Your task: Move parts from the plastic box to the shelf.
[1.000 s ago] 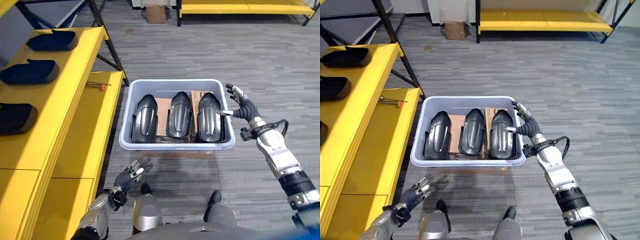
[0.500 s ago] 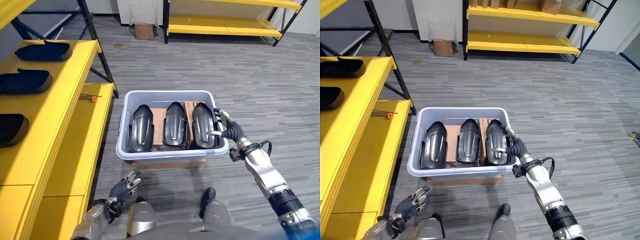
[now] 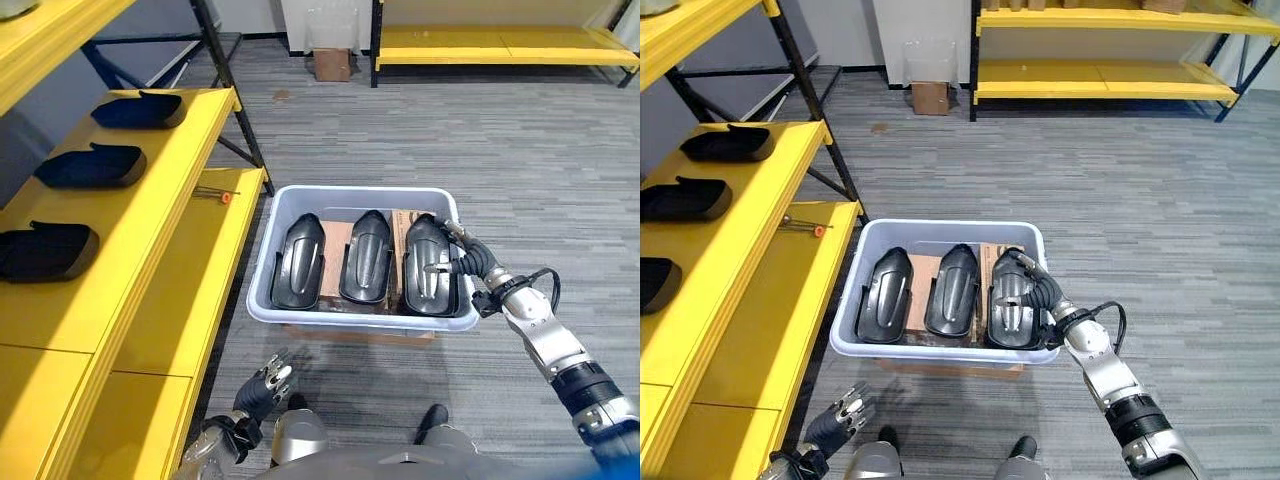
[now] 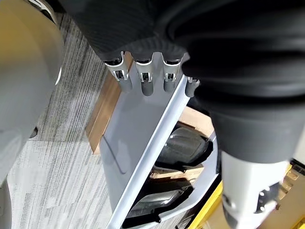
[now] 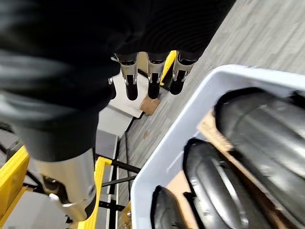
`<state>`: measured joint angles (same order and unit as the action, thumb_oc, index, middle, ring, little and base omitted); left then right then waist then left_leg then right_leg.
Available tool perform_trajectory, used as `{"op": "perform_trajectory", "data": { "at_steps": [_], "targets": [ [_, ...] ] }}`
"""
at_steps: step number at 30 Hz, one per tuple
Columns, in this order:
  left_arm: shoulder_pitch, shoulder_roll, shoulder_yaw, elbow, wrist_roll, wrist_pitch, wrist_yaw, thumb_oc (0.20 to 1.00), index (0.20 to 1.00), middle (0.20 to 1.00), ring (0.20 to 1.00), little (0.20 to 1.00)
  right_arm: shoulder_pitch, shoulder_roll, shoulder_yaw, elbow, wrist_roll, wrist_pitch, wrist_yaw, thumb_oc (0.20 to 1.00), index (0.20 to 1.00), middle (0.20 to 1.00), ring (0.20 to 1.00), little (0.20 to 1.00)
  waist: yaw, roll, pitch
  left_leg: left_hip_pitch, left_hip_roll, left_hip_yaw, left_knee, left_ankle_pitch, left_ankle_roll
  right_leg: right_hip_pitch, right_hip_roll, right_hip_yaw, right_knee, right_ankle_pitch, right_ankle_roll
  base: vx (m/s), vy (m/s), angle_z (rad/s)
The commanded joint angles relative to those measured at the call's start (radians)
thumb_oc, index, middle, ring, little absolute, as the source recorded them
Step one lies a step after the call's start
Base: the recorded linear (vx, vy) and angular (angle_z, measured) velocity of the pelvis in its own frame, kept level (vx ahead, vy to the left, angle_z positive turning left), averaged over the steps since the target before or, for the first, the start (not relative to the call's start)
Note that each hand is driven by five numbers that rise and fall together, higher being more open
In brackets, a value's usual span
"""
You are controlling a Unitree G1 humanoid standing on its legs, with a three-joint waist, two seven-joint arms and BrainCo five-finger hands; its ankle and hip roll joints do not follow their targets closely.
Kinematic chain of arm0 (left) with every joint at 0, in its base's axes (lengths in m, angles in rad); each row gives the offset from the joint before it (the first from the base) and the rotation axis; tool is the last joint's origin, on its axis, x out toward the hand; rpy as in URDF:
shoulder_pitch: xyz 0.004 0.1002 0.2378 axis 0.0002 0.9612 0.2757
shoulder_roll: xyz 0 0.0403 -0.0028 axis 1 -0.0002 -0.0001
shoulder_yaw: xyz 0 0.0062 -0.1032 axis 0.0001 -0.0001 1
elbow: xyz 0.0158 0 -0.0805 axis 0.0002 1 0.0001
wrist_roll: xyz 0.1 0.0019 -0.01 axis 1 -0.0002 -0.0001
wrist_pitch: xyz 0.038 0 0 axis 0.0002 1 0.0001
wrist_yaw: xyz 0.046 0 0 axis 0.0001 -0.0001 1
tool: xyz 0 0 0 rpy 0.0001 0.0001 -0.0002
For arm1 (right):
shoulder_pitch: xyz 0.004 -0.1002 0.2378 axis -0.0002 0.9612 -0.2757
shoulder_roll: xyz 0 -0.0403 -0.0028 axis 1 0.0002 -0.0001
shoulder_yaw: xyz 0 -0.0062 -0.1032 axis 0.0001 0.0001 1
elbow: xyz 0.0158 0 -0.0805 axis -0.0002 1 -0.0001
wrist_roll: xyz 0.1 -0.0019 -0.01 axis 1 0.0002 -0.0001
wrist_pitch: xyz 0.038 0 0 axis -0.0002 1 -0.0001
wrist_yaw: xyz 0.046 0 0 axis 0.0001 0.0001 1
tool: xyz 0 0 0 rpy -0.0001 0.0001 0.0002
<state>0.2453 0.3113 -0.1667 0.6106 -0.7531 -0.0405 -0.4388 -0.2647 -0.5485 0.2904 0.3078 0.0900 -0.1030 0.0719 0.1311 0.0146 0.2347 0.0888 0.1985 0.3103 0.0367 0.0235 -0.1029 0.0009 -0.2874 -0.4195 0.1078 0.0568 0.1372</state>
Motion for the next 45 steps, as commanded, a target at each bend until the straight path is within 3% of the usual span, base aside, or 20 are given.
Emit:
{"op": "perform_trajectory", "data": {
  "at_steps": [1,7,8,10,11,13,16,25,37,38,39,41,45],
  "targets": [
    [-0.039,0.062,-0.028,-0.059,-0.018,-0.003,-0.011,1.0,1.0,1.0,1.0,1.0,-0.138,0.011,0.008,0.008,-0.024,-0.028,-0.034,1.0,1.0,1.0,1.0,1.0,0.038,-0.02,0.034,-0.025,-0.016,0.011,0.09,-0.053,0.04,0.004,-0.021,-0.015,0.104,-0.067,0.018,0.01,0.03,0.07],
    [-0.091,0.099,-0.054,-0.127,-0.1,-0.027,0.016,1.0,1.0,1.0,1.0,1.0,-0.264,0.002,0.015,0.057,0.007,0.035,-0.094,1.0,1.0,1.0,1.0,1.0,0.056,-0.008,0.101,-0.08,-0.014,-0.014,0.137,-0.063,0.041,-0.049,-0.045,-0.013,0.159,-0.072,0.019,-0.04,0.04,0.05],
    [-0.111,0.11,-0.06,-0.145,-0.116,-0.033,0.021,1.0,1.0,1.0,1.0,1.0,-0.297,-0.005,0.016,0.072,0.001,0.048,-0.119,1.0,1.0,1.0,1.0,1.0,0.06,-0.003,0.125,-0.104,-0.011,-0.02,0.151,-0.063,0.041,-0.072,-0.054,-0.01,0.178,-0.074,0.019,-0.24,0.054,0.1],
    [-0.165,0.134,-0.075,-0.193,-0.159,-0.065,0.049,1.0,1.0,1.0,1.0,1.0,-0.374,-0.021,0.016,0.118,-0.004,0.148,-0.247,1.0,1.0,1.0,1.0,1.0,0.068,0.009,0.176,-0.172,-0.006,-0.032,0.19,-0.063,0.04,-0.138,-0.073,0.001,0.227,-0.078,0.02,-0.29,0.041,0.07],
    [-0.183,0.142,-0.079,-0.22,-0.147,-0.078,0.069,1.0,1.0,1.0,1.0,1.0,-0.402,-0.027,0.012,0.15,-0.01,0.168,-0.288,1.0,1.0,1.0,1.0,1.0,0.07,0.014,0.196,-0.201,-0.007,-0.041,0.205,-0.066,0.041,-0.167,-0.078,0.011,0.243,-0.082,0.019,-0.22,0.029,0.11],
    [-0.226,0.164,-0.102,-0.255,-0.065,-0.121,0.125,1.0,1.0,1.0,1.0,1.0,-0.45,-0.036,-0.001,0.204,-0.019,0.156,-0.33,1.0,1.0,1.0,1.0,1.0,0.071,0.025,0.229,-0.256,-0.002,-0.048,0.226,-0.064,0.041,-0.222,-0.082,0.018,0.266,-0.08,0.017,-0.22,0.037,0.08],
    [-0.265,0.157,-0.116,-0.284,-0.12,-0.127,0.183,1.0,1.0,1.0,1.0,1.0,-0.483,-0.044,-0.009,0.2,-0.014,0.187,-0.389,1.0,1.0,1.0,1.0,1.0,0.064,0.038,0.277,-0.312,-0.004,-0.041,0.253,-0.061,0.04,-0.286,-0.086,0.033,0.301,-0.085,0.012,-0.15,0.059,-0.05],
    [-0.294,0.115,-0.111,-0.326,-0.147,-0.117,0.256,1.0,1.0,1.0,1.0,1.0,-0.514,-0.001,-0.025,0.24,0.08,0.264,-0.54,1.0,1.0,1.0,1.0,1.0,0.046,0.052,0.285,-0.496,0.005,-0.035,0.31,-0.073,0.044,-0.475,-0.062,0.076,0.349,-0.096,-0.007,-0.06,0.033,-0.09],
    [-0.335,0.07,-0.104,-0.294,-0.145,-0.09,0.275,1.0,1.0,1.0,1.0,1.0,-0.498,0.057,0.021,0.278,0.107,0.228,-0.447,1.0,1.0,1.0,1.0,1.0,0.025,0.063,0.285,-0.604,0.02,-0.03,0.357,-0.097,0.029,-0.594,-0.05,0.112,0.396,-0.122,-0.007,0.0,0.021,-0.09],
    [-0.336,0.074,-0.102,-0.299,-0.146,-0.073,0.28,1.0,1.0,1.0,1.0,1.0,-0.506,0.054,0.024,0.283,0.141,0.216,-0.376,1.0,1.0,1.0,1.0,1.0,0.027,0.063,0.285,-0.612,0.021,-0.031,0.361,-0.098,0.029,-0.604,-0.051,0.111,0.401,-0.123,-0.008,0.0,0.0,0.0],
    [-0.339,0.076,-0.099,-0.299,-0.128,-0.059,0.279,1.0,1.0,1.0,1.0,1.0,-0.511,0.062,0.032,0.278,0.241,0.251,-0.268,1.0,1.0,1.0,1.0,1.0,0.029,0.062,0.285,-0.627,0.023,-0.034,0.369,-0.098,0.027,-0.619,-0.052,0.111,0.413,-0.125,-0.01,0.0,0.0,0.0],
    [-0.348,0.084,-0.106,-0.315,-0.114,-0.03,0.265,1.0,1.0,1.0,1.0,1.0,-0.503,0.086,0.044,0.257,0.391,0.286,-0.202,1.0,1.0,1.0,1.0,1.0,0.032,0.062,0.285,-0.642,0.023,-0.038,0.38,-0.099,0.028,-0.632,-0.055,0.109,0.432,-0.132,-0.012,0.01,-0.006,-0.04],
    [-0.352,0.087,-0.118,-0.334,-0.115,0.003,0.279,1.0,1.0,1.0,1.0,1.0,-0.528,0.112,0.057,0.273,0.448,0.304,-0.189,1.0,1.0,1.0,1.0,1.0,0.043,0.071,0.285,-0.662,0.021,-0.044,0.389,-0.096,0.032,-0.653,-0.057,0.107,0.456,-0.14,-0.021,0.01,0.007,0.04]
  ]
}}
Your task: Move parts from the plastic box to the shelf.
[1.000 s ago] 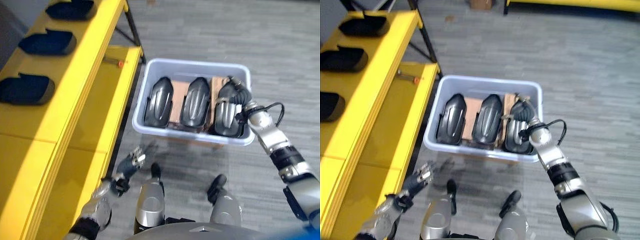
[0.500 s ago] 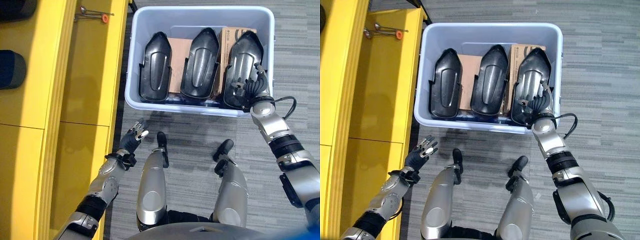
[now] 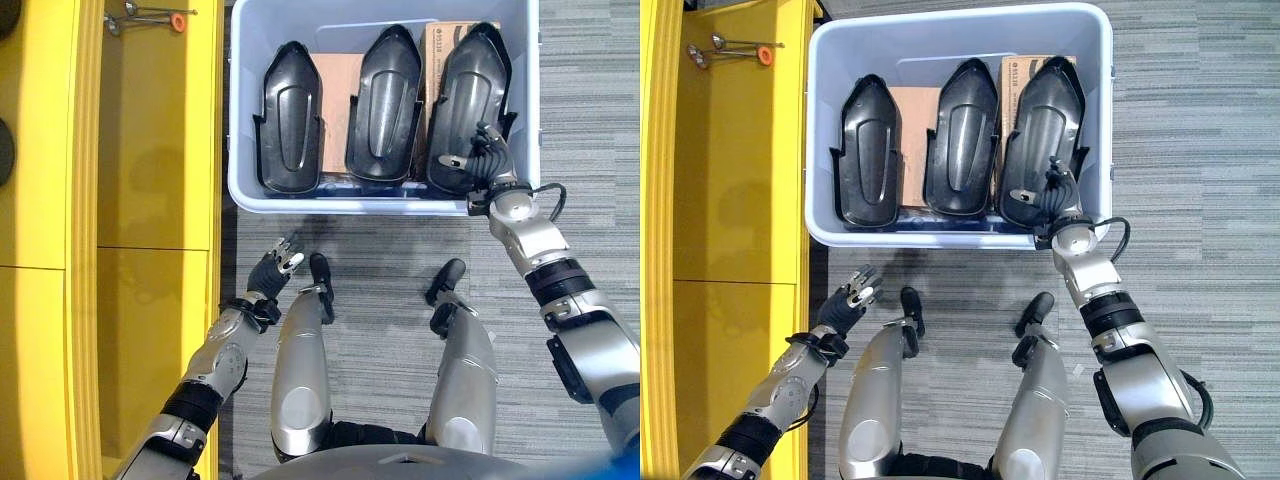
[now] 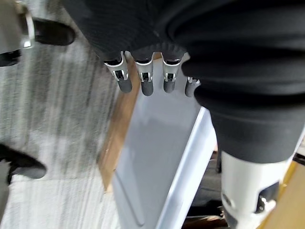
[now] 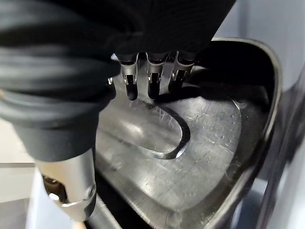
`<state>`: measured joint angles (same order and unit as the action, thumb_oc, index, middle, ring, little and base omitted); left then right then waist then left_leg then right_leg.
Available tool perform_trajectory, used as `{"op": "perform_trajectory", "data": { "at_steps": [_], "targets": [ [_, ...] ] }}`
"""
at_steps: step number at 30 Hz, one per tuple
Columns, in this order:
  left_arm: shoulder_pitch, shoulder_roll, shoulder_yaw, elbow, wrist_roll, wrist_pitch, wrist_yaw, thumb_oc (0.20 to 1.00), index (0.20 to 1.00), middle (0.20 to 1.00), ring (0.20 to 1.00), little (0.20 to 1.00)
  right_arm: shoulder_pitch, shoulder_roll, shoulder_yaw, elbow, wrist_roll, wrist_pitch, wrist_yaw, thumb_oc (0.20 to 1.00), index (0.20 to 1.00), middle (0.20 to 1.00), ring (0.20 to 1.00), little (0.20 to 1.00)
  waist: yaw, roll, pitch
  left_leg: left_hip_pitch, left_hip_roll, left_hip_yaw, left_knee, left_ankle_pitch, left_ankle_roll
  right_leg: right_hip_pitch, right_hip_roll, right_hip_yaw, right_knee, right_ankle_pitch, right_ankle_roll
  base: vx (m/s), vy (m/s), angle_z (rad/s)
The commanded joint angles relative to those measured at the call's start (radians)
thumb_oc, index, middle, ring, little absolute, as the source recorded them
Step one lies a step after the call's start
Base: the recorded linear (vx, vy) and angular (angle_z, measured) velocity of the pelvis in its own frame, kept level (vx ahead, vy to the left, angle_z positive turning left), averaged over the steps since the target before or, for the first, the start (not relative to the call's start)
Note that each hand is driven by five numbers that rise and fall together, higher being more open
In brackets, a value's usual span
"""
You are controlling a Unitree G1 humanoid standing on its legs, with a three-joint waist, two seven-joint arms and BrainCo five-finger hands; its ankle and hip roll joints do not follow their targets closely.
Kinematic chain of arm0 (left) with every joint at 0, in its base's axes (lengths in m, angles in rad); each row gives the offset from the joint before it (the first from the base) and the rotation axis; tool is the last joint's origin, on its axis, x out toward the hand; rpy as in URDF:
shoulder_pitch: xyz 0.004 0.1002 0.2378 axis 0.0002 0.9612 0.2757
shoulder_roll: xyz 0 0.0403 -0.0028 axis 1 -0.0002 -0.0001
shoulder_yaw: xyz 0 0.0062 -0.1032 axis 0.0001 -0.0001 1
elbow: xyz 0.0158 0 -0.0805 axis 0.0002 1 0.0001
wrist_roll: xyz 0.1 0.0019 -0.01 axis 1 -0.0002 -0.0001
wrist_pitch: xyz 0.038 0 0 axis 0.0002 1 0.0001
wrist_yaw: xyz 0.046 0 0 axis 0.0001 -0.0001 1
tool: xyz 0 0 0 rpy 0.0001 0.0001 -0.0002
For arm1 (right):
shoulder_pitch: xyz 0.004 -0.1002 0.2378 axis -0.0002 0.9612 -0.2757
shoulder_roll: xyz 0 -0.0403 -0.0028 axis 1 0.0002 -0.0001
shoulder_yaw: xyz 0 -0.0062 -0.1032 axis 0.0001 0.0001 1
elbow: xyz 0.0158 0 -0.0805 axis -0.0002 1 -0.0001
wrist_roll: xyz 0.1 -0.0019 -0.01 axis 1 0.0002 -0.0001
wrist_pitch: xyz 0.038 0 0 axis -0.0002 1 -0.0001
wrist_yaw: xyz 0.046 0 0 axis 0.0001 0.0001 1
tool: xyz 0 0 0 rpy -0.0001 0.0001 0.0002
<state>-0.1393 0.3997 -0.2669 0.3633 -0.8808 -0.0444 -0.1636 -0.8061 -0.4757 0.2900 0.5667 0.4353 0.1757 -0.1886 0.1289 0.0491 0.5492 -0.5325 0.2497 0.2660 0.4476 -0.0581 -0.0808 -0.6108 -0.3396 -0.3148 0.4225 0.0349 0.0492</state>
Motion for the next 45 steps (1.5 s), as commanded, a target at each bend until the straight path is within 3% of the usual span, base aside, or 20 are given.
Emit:
{"op": "perform_trajectory", "data": {
  "at_steps": [1,5,10,13,16,21,27,34,37,40,45],
  "targets": [
    [0.033,-0.002,-0.021,-0.083,0.011,0.005,0.005,1.0,1.0,1.0,1.0,1.0,0.009,0.043,0.06,0.014,0.111,0.021,0.07,1.0,1.0,1.0,1.0,1.0,0.046,0.037,-0.029,-0.044,-0.03,0.001,-0.019,-0.014,0.01,-0.045,-0.005,0.001,0.145,-0.118,0.066,0.0,0.0,0.0],
    [0.024,-0.001,-0.035,-0.08,0.07,0.01,-0.026,1.0,1.0,1.0,1.0,1.0,-0.046,0.056,0.055,0.029,0.082,0.001,0.081,1.0,1.0,1.0,1.0,1.0,0.057,0.04,-0.029,-0.065,-0.026,0.001,-0.01,-0.012,0.011,-0.062,-0.007,-0.009,0.164,-0.123,0.061,0.0,0.0,0.0],
    [0.03,0.004,-0.064,-0.089,0.027,0.01,-0.025,1.0,1.0,1.0,1.0,1.0,-0.104,0.054,0.055,0.02,0.087,0.021,0.085,1.0,1.0,1.0,1.0,1.0,0.066,0.049,-0.029,-0.082,-0.028,-0.003,-0.007,-0.007,0.012,-0.078,-0.008,-0.017,0.179,-0.128,0.057,0.0,0.0,0.0],
    [0.029,0.001,-0.079,-0.098,0.019,0.008,-0.018,1.0,1.0,1.0,1.0,1.0,-0.135,0.055,0.066,0.0,-0.016,-0.008,-0.038,1.0,1.0,1.0,1.0,1.0,0.07,0.052,-0.029,-0.089,-0.031,-0.006,-0.011,0.0,0.011,-0.082,-0.006,-0.019,0.181,-0.126,0.056,0.0,0.0,0.0],
    [0.03,-0.005,-0.086,-0.096,0.009,-0.001,-0.012,1.0,1.0,1.0,1.0,1.0,-0.161,0.016,0.049,0.019,-0.274,-0.081,-0.262,1.0,1.0,1.0,1.0,1.0,0.068,0.054,-0.029,-0.085,-0.034,-0.007,-0.014,-0.002,0.013,-0.075,-0.001,-0.015,0.179,-0.13,0.057,0.0,0.0,0.0],
    [0.033,-0.013,-0.098,-0.078,-0.007,-0.039,-0.024,1.0,1.0,1.0,1.0,1.0,-0.178,-0.048,0.015,-0.012,-0.559,-0.204,-0.454,1.0,1.0,1.0,1.0,1.0,0.057,0.057,-0.029,-0.085,-0.035,-0.008,-0.013,-0.008,0.016,-0.074,0.007,-0.005,0.172,-0.127,0.066,0.0,0.0,0.0],
    [0.028,-0.02,-0.128,-0.079,-0.043,-0.062,-0.025,1.0,1.0,1.0,1.0,1.0,-0.176,-0.058,-0.015,-0.154,-0.781,-0.225,-0.613,1.0,1.0,1.0,1.0,1.0,0.043,0.068,-0.029,-0.073,-0.036,0.0,-0.029,-0.008,0.017,-0.059,0.015,0.005,0.142,-0.123,0.072,0.0,0.01,-0.01],
    [0.031,-0.02,-0.136,-0.076,-0.07,-0.067,-0.03,1.0,1.0,1.0,1.0,1.0,-0.154,-0.051,-0.043,-0.289,-0.819,-0.256,-0.643,1.0,1.0,1.0,1.0,1.0,0.032,0.072,-0.029,-0.062,-0.035,0.01,-0.029,-0.012,0.015,-0.05,0.017,0.009,0.136,-0.126,0.073,0.01,0.016,-0.02],
    [0.034,-0.023,-0.134,-0.07,-0.063,-0.076,-0.031,1.0,1.0,1.0,1.0,1.0,-0.137,-0.044,-0.049,-0.331,-0.815,-0.228,-0.641,1.0,1.0,1.0,1.0,1.0,0.027,0.072,-0.029,-0.061,-0.035,0.014,-0.028,-0.014,0.014,-0.049,0.019,0.012,0.135,-0.128,0.072,0.0,0.0,0.0],
    [0.033,-0.026,-0.133,-0.066,-0.084,-0.085,-0.029,1.0,1.0,1.0,1.0,1.0,-0.11,-0.04,-0.046,-0.346,-0.828,-0.156,-0.629,1.0,1.0,1.0,1.0,1.0,0.023,0.07,-0.029,-0.063,-0.036,0.017,-0.028,-0.017,0.014,-0.05,0.022,0.014,0.129,-0.129,0.071,0.0,0.004,-0.05],
    [0.024,-0.037,-0.123,-0.052,-0.077,-0.097,-0.029,1.0,1.0,1.0,1.0,1.0,-0.096,-0.034,-0.016,-0.271,-0.791,-0.105,-0.596,1.0,1.0,1.0,1.0,1.0,0.024,0.067,-0.029,-0.078,-0.036,0.018,-0.029,-0.015,0.015,-0.061,0.025,0.011,0.121,-0.125,0.068,-0.01,-0.004,-0.06]
  ]
}}
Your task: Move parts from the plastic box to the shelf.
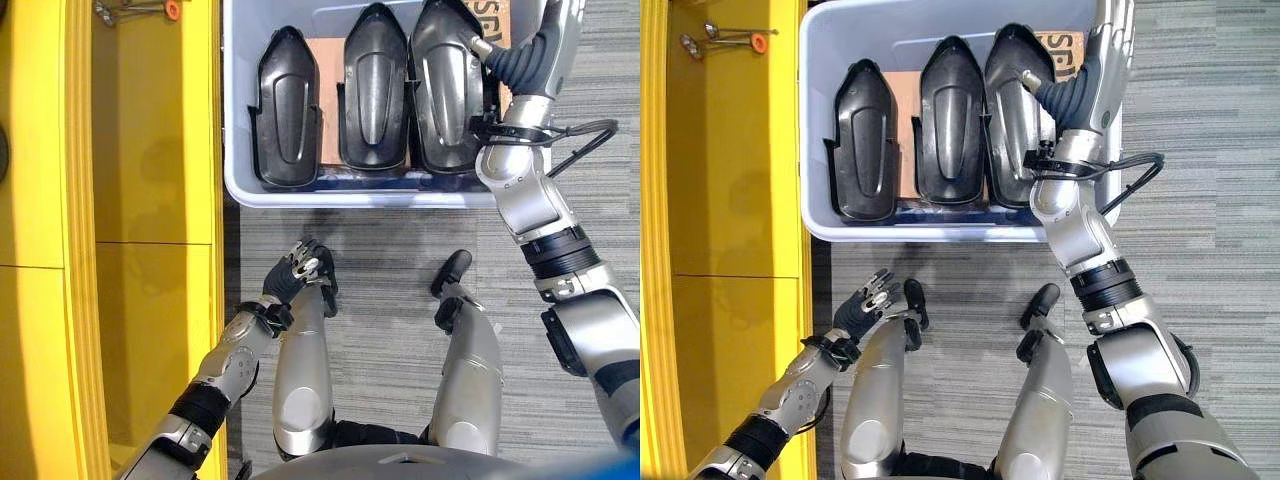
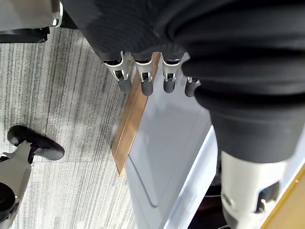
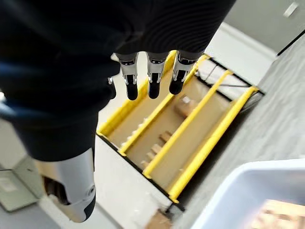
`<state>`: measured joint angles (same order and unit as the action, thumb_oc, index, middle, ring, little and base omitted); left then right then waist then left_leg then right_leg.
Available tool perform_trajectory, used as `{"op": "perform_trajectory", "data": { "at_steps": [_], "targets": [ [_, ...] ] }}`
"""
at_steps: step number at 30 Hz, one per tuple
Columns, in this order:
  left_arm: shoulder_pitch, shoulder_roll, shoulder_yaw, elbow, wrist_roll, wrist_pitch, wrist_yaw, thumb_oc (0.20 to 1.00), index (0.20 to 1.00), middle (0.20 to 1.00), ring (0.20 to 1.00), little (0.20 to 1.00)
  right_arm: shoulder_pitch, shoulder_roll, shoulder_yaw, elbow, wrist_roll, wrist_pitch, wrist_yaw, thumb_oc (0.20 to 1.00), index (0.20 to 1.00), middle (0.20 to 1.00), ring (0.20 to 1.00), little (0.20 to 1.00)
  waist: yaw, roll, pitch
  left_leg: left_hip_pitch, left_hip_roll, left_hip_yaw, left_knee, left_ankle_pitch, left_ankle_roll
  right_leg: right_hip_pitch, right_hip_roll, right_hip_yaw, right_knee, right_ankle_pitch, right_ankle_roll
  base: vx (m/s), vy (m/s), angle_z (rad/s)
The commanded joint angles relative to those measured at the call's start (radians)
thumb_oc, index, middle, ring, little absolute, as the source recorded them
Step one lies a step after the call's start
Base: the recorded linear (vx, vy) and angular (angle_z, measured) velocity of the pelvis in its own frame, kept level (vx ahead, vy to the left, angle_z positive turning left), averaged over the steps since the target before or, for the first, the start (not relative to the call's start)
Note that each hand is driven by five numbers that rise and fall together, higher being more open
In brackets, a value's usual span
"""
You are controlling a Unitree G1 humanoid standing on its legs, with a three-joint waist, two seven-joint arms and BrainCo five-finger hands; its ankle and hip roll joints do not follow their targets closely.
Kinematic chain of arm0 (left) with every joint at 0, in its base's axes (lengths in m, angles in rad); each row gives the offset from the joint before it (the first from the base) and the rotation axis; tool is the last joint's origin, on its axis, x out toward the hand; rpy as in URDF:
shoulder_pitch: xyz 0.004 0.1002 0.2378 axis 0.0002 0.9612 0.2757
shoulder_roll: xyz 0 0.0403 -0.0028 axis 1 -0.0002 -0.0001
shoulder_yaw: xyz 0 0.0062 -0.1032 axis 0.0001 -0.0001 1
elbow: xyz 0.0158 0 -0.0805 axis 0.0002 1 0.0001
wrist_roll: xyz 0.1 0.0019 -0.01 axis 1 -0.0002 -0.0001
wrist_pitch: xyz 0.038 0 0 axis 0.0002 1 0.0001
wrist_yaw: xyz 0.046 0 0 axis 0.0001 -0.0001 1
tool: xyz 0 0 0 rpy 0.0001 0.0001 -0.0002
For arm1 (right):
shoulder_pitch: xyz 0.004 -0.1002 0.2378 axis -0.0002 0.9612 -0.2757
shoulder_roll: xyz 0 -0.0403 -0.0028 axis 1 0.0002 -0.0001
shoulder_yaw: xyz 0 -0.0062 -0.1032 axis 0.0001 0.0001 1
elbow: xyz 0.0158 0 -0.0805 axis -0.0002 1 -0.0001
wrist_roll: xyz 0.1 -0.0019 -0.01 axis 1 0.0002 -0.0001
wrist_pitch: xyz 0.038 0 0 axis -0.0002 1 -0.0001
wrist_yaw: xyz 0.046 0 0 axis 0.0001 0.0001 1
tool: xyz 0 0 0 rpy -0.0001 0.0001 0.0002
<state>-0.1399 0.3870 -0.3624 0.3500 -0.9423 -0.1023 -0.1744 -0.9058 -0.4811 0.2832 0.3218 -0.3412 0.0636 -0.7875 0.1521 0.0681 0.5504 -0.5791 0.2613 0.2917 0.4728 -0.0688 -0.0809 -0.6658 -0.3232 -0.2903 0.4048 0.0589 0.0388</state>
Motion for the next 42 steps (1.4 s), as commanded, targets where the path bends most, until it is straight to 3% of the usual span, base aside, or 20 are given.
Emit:
{"op": "perform_trajectory", "data": {
  "at_steps": [1,4,7,14,20,26,30,32,35,39,42],
  "targets": [
    [0.024,-0.024,-0.026,-0.04,-0.015,-0.037,-0.017,1.0,1.0,1.0,1.0,1.0,0.003,-0.029,-0.008,-0.021,-0.009,0.008,0.004,1.0,1.0,1.0,1.0,1.0,0.001,0.048,-0.03,-0.032,-0.048,-0.008,-0.055,-0.004,0.015,-0.006,0.009,-0.014,0.138,-0.148,0.078,-0.01,-0.008,-0.03],
    [0.008,-0.013,-0.02,-0.039,-0.02,-0.013,-0.014,1.0,1.0,1.0,1.0,1.0,-0.005,-0.035,-0.004,0.061,0.068,0.055,-0.047,1.0,1.0,1.0,1.0,1.0,0.007,0.045,-0.03,-0.053,-0.05,-0.014,-0.051,0.0,0.014,-0.02,0.008,-0.021,0.142,-0.146,0.075,-0.01,-0.033,0.02],
    [-0.001,-0.015,-0.009,-0.026,-0.033,-0.031,-0.002,1.0,1.0,1.0,1.0,1.0,-0.028,-0.041,0.003,0.156,0.086,0.023,-0.022,1.0,1.0,1.0,1.0,1.0,0.014,0.042,-0.03,-0.08,-0.05,-0.029,-0.051,0.005,0.011,-0.041,0.011,-0.025,0.15,-0.149,0.071,-0.02,-0.031,0.06],
    [-0.001,-0.012,0.005,-0.052,-0.062,-0.046,0.01,1.0,1.0,1.0,1.0,1.0,-0.058,-0.053,0.049,0.194,0.068,0.066,0.006,1.0,1.0,1.0,1.0,1.0,0.03,0.042,-0.03,-0.121,-0.053,-0.05,-0.032,0.003,0.014,-0.077,0.006,-0.028,0.183,-0.157,0.066,0.0,-0.039,0.07],
    [-0.008,0.0,0.017,-0.064,-0.02,0.008,0.004,1.0,1.0,1.0,1.0,1.0,-0.063,-0.053,0.053,0.238,0.139,0.075,-0.013,1.0,1.0,1.0,1.0,1.0,0.036,0.039,-0.03,-0.138,-0.052,-0.059,-0.026,0.005,0.012,-0.085,0.006,-0.035,0.184,-0.157,0.063,0.0,-0.031,0.03],
    [-0.014,-0.012,0.015,-0.04,-0.019,0.006,-0.001,1.0,1.0,1.0,1.0,1.0,-0.05,-0.03,0.049,0.293,0.243,0.066,-0.016,1.0,1.0,1.0,1.0,1.0,0.035,0.039,-0.03,-0.164,-0.051,-0.068,-0.025,0.009,0.01,-0.111,0.006,-0.033,0.193,-0.158,0.061,-0.01,-0.009,0.01],
    [-0.02,-0.02,0.013,-0.026,-0.014,0.002,-0.004,1.0,1.0,1.0,1.0,1.0,-0.049,-0.015,0.039,0.337,0.303,0.018,-0.079,1.0,1.0,1.0,1.0,1.0,0.035,0.04,-0.03,-0.171,-0.051,-0.071,-0.027,0.013,0.008,-0.119,0.006,-0.031,0.193,-0.154,0.062,0.0,0.0,0.0],
    [-0.028,-0.025,0.011,-0.021,-0.005,0.005,-0.002,1.0,1.0,1.0,1.0,1.0,-0.039,0.002,0.015,0.342,0.38,-0.066,-0.147,1.0,1.0,1.0,1.0,1.0,0.031,0.04,-0.03,-0.174,-0.048,-0.068,-0.027,0.015,0.007,-0.123,0.007,-0.029,0.193,-0.153,0.061,0.0,0.0,0.0],
    [-0.028,-0.029,0.007,-0.025,-0.032,0.005,0.009,1.0,1.0,1.0,1.0,1.0,-0.012,0.013,-0.027,0.331,0.393,-0.12,-0.122,1.0,1.0,1.0,1.0,1.0,0.023,0.041,-0.03,-0.176,-0.046,-0.069,-0.031,0.016,0.004,-0.13,0.007,-0.026,0.192,-0.152,0.064,0.0,0.0,0.0],
    [-0.026,-0.058,0.02,-0.032,-0.125,-0.027,-0.026,1.0,1.0,1.0,1.0,1.0,0.007,0.024,-0.034,0.327,0.45,-0.089,-0.058,1.0,1.0,1.0,1.0,1.0,0.018,0.041,-0.03,-0.173,-0.048,-0.065,-0.038,0.018,0.002,-0.131,0.01,-0.021,0.186,-0.154,0.063,0.0,0.0,0.0],
    [-0.057,-0.06,0.028,-0.065,-0.172,-0.068,0.046,1.0,1.0,1.0,1.0,1.0,0.022,0.051,-0.019,0.334,0.509,-0.112,0.002,1.0,1.0,1.0,1.0,1.0,0.014,0.038,-0.03,-0.188,-0.048,-0.063,-0.034,0.018,0.0,-0.147,0.008,-0.019,0.184,-0.149,0.063,-0.03,-0.038,-0.01]
  ]
}}
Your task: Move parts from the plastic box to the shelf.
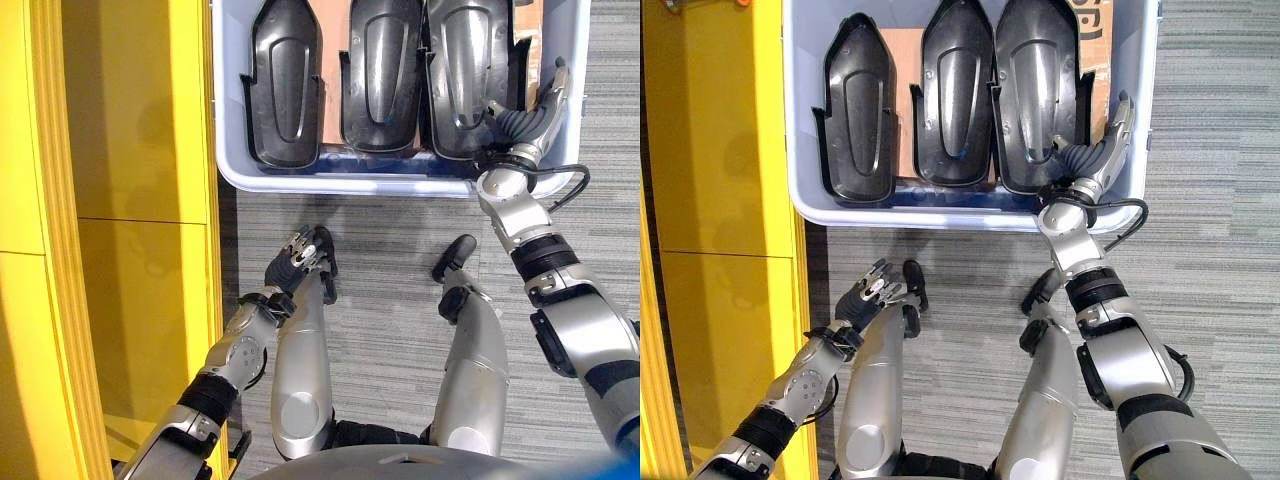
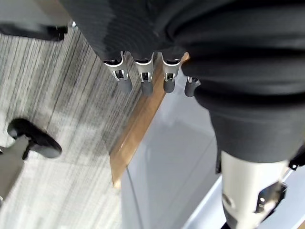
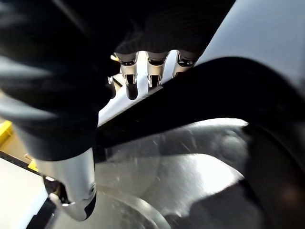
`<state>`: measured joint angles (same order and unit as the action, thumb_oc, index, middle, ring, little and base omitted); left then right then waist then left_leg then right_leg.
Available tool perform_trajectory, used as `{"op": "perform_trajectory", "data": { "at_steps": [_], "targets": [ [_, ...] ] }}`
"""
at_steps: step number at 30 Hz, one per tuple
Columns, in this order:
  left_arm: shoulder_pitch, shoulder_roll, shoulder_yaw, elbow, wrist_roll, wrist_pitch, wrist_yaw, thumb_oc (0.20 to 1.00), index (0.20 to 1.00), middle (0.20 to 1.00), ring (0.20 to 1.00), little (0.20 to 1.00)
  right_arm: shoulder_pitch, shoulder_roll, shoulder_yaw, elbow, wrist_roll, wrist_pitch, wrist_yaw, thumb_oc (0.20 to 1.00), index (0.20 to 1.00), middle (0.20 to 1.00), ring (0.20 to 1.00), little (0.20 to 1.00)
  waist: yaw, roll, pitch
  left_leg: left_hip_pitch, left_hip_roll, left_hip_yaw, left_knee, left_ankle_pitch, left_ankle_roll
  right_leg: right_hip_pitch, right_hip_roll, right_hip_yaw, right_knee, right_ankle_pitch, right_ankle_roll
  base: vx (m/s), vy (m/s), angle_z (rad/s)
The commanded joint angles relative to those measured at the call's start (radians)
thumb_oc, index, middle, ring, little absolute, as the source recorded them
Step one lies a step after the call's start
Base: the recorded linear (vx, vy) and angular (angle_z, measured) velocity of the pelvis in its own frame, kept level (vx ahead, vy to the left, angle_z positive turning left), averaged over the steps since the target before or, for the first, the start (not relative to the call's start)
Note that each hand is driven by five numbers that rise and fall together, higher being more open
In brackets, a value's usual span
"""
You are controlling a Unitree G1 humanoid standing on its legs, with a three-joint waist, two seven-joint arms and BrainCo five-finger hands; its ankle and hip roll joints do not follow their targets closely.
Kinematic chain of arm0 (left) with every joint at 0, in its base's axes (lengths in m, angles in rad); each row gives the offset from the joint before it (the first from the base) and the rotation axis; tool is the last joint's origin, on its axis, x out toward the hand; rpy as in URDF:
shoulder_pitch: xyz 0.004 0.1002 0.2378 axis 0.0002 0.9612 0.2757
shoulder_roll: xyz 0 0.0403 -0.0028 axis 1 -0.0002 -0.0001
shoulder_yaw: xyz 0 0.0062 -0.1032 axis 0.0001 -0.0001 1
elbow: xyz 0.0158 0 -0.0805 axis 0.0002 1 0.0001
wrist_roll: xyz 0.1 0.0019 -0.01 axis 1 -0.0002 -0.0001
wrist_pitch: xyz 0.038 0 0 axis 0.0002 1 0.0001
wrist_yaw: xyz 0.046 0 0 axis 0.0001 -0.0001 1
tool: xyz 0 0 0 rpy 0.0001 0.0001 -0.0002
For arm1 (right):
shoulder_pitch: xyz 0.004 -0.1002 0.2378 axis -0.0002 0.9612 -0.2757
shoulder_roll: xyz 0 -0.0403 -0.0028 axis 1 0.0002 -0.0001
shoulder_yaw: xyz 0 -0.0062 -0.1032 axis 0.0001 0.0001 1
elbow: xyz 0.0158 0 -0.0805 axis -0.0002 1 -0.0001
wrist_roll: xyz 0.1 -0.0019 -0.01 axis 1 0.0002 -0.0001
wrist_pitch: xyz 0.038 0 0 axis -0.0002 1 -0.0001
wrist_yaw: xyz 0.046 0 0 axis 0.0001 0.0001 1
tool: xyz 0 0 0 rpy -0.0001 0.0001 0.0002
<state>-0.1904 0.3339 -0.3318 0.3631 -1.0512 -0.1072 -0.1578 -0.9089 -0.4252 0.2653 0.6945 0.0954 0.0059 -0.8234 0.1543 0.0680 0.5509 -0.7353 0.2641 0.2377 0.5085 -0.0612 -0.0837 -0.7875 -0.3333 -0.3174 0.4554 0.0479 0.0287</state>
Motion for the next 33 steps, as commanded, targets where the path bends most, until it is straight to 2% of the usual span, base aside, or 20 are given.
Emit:
{"op": "perform_trajectory", "data": {
  "at_steps": [1,4,8,9,10,12,14,15,17,20,25,26,27,28,33],
  "targets": [
    [-0.009,-0.006,0.005,-0.093,-0.096,-0.049,0.055,1.0,1.0,1.0,1.0,1.0,0.031,0.008,-0.005,-0.041,0.154,-0.068,0.041,1.0,1.0,1.0,1.0,1.0,0.012,0.037,-0.031,-0.035,-0.051,-0.012,-0.065,0.009,0.0,-0.028,0.017,0.008,0.134,-0.138,0.073,-0.01,-0.047,0.03],
    [0.0,-0.013,0.035,-0.088,-0.02,-0.001,0.075,1.0,1.0,1.0,1.0,1.0,0.04,0.033,-0.036,-0.012,0.229,-0.099,0.065,1.0,1.0,1.0,1.0,1.0,0.017,0.039,-0.031,-0.044,-0.051,-0.016,-0.061,0.01,-0.004,-0.035,0.017,0.005,0.137,-0.138,0.07,-0.02,-0.043,0.02],
    [0.013,-0.022,0.045,-0.059,-0.049,-0.018,0.036,1.0,1.0,1.0,1.0,1.0,0.04,0.028,-0.036,0.024,0.193,-0.097,0.1,1.0,1.0,1.0,1.0,1.0,0.022,0.042,-0.031,-0.049,-0.046,-0.014,-0.065,0.017,-0.008,-0.04,0.011,-0.004,0.134,-0.134,0.069,0.0,0.0,0.0],
    [0.019,-0.035,0.056,-0.061,-0.162,-0.057,0.001,1.0,1.0,1.0,1.0,1.0,0.038,0.028,-0.023,0.041,0.234,-0.053,0.121,1.0,1.0,1.0,1.0,1.0,0.023,0.04,-0.031,-0.053,-0.043,-0.012,-0.068,0.02,-0.009,-0.045,0.01,-0.004,0.135,-0.133,0.07,0.0,0.0,0.0],
    [0.019,-0.036,0.058,-0.065,-0.172,-0.064,0.003,1.0,1.0,1.0,1.0,1.0,0.037,0.029,-0.021,0.043,0.231,-0.044,0.121,1.0,1.0,1.0,1.0,1.0,0.023,0.04,-0.031,-0.053,-0.043,-0.013,-0.069,0.021,-0.009,-0.046,0.01,-0.004,0.134,-0.132,0.07,0.0,0.0,0.0],
    [0.016,-0.044,0.075,-0.084,-0.228,-0.084,0.001,1.0,1.0,1.0,1.0,1.0,0.033,0.027,-0.001,0.073,0.103,-0.021,0.119,1.0,1.0,1.0,1.0,1.0,0.027,0.037,-0.031,-0.062,-0.043,-0.018,-0.066,0.021,-0.011,-0.052,0.009,-0.004,0.138,-0.132,0.07,-0.01,-0.035,0.02],
    [0.013,-0.043,0.083,-0.088,-0.244,-0.084,-0.006,1.0,1.0,1.0,1.0,1.0,0.027,0.024,0.018,0.082,0.049,0.002,0.122,1.0,1.0,1.0,1.0,1.0,0.029,0.034,-0.031,-0.07,-0.04,-0.021,-0.06,0.021,-0.012,-0.056,0.007,-0.005,0.142,-0.131,0.071,-0.01,-0.064,0.04],
    [0.002,-0.038,0.092,-0.1,-0.198,-0.072,0.009,1.0,1.0,1.0,1.0,1.0,0.021,0.018,0.048,0.091,0.079,0.069,0.099,1.0,1.0,1.0,1.0,1.0,0.035,0.026,-0.031,-0.077,-0.037,-0.027,-0.056,0.025,-0.014,-0.055,0.005,-0.011,0.144,-0.128,0.072,-0.01,-0.086,0.06],
    [-0.003,-0.033,0.093,-0.106,-0.188,-0.064,0.017,1.0,1.0,1.0,1.0,1.0,0.014,0.015,0.054,0.113,0.101,0.094,0.081,1.0,1.0,1.0,1.0,1.0,0.038,0.024,-0.031,-0.081,-0.037,-0.032,-0.055,0.026,-0.015,-0.056,0.004,-0.014,0.145,-0.128,0.072,0.0,-0.064,0.09],
    [-0.002,-0.02,0.104,-0.097,-0.211,-0.058,-0.002,1.0,1.0,1.0,1.0,1.0,-0.007,-0.01,0.073,0.17,-0.012,0.155,0.049,1.0,1.0,1.0,1.0,1.0,0.045,0.022,-0.031,-0.086,-0.036,-0.038,-0.057,0.03,-0.015,-0.053,0.003,-0.022,0.148,-0.128,0.074,0.0,-0.04,0.09],
    [0.0,0.0,0.096,-0.075,-0.195,-0.049,-0.037,1.0,1.0,1.0,1.0,1.0,-0.046,-0.058,0.129,0.235,-0.202,0.297,-0.003,1.0,1.0,1.0,1.0,1.0,0.057,0.022,-0.031,-0.093,-0.037,-0.053,-0.057,0.034,-0.011,-0.052,0.002,-0.026,0.162,-0.128,0.078,0.01,-0.025,0.05],
    [0.002,0.003,0.092,-0.067,-0.196,-0.052,-0.051,1.0,1.0,1.0,1.0,1.0,-0.056,-0.069,0.146,0.252,-0.222,0.321,-0.004,0.812,0.812,0.812,0.812,0.812,0.06,0.023,-0.031,-0.094,-0.038,-0.056,-0.058,0.035,-0.01,-0.051,0.001,-0.028,0.164,-0.127,0.079,0.0,0.0,0.0],
    [0.003,0.006,0.09,-0.064,-0.201,-0.054,-0.058,1.0,1.0,1.0,1.0,1.0,-0.064,-0.074,0.161,0.259,-0.231,0.342,-0.004,0.454,0.454,0.454,0.454,0.454,0.063,0.022,-0.031,-0.097,-0.039,-0.058,-0.057,0.036,-0.01,-0.05,0.001,-0.029,0.163,-0.127,0.079,0.01,-0.019,0.04],
    [0.004,0.01,0.087,-0.061,-0.202,-0.057,-0.063,1.0,1.0,1.0,1.0,1.0,-0.07,-0.08,0.173,0.268,-0.231,0.352,-0.005,0.2,0.2,0.2,0.2,0.2,0.064,0.022,-0.031,-0.098,-0.04,-0.06,-0.056,0.037,-0.009,-0.05,0.001,-0.03,0.164,-0.126,0.079,0.01,-0.007,0.03],
    [0.003,0.027,0.082,-0.055,-0.207,-0.059,-0.079,1.0,1.0,1.0,1.0,1.0,-0.078,-0.088,0.193,0.313,-0.158,0.381,-0.014,0.2,0.2,0.2,0.2,0.2,0.073,0.022,-0.031,-0.1,-0.039,-0.067,-0.054,0.037,-0.006,-0.044,-0.003,-0.034,0.169,-0.127,0.082,0.01,-0.004,0.06]
  ]
}}
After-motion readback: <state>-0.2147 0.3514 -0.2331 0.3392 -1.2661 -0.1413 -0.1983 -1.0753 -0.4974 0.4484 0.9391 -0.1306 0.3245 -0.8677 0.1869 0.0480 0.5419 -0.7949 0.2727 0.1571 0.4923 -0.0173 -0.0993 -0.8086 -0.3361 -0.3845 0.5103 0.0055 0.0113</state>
